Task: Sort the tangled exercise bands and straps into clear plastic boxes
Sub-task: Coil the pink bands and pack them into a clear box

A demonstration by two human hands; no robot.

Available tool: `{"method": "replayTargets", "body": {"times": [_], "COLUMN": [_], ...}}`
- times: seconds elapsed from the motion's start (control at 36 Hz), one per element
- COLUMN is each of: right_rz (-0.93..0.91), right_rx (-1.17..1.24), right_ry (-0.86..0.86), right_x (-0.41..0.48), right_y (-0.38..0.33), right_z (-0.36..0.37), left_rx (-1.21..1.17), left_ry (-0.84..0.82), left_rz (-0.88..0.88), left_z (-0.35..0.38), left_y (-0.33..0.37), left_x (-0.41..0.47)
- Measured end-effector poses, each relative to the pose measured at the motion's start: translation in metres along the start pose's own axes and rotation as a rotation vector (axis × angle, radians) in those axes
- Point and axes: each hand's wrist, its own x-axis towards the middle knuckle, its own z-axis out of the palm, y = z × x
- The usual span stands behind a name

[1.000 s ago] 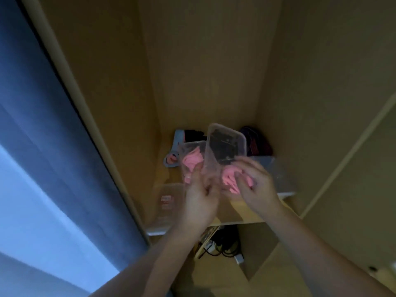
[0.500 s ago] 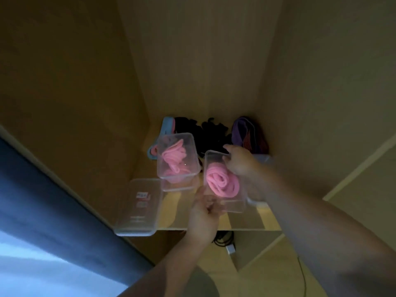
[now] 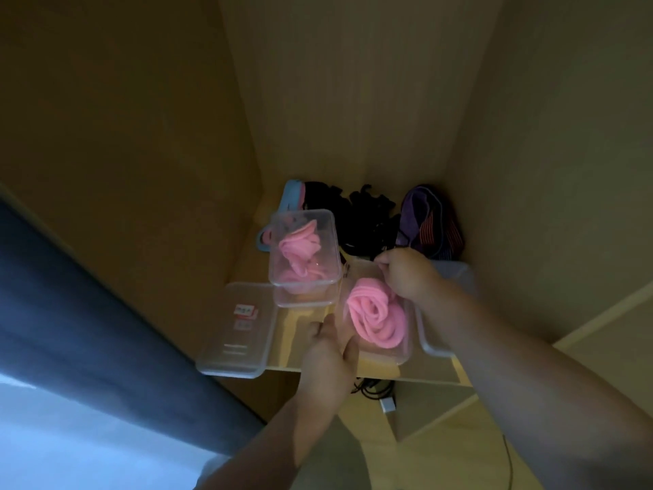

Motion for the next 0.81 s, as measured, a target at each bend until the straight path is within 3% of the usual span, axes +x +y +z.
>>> {"method": "replayTargets", "body": {"times": [0.22,0.31,0.47,0.64,0.81], "right_rz": [0.038,0.018,-0.05,0.122,0.119], "right_rx": [-0.026,-0.016,0.045,-0.045,-0.069], "right_ry": [0.053,0.053,0.145,0.155,0.021], "right_x": [-0.024,-0.029,-0.043,-0.072,-0.069], "right_y": [-0.007,-0.011,-0.005,0.017,0.026], "right_z": [0.009,0.009,0.011,0.02,0.009], "left_rx": [0.085,0.282,0.569,0.629,0.665], "left_ry": [-0.047,0.036,-0.057,-0.238,-0.243], "left_rz": [0.055,0.214,0.533,0.555,0.547], "left_z": [-0.012,-0.013,-0.01,-0.004,-0.002], "left_y": [-0.019,-0.027,-0.019,-0.01,-0.012], "left_x": [-0.008,-0.011,-0.005,0.004,0.009]}}
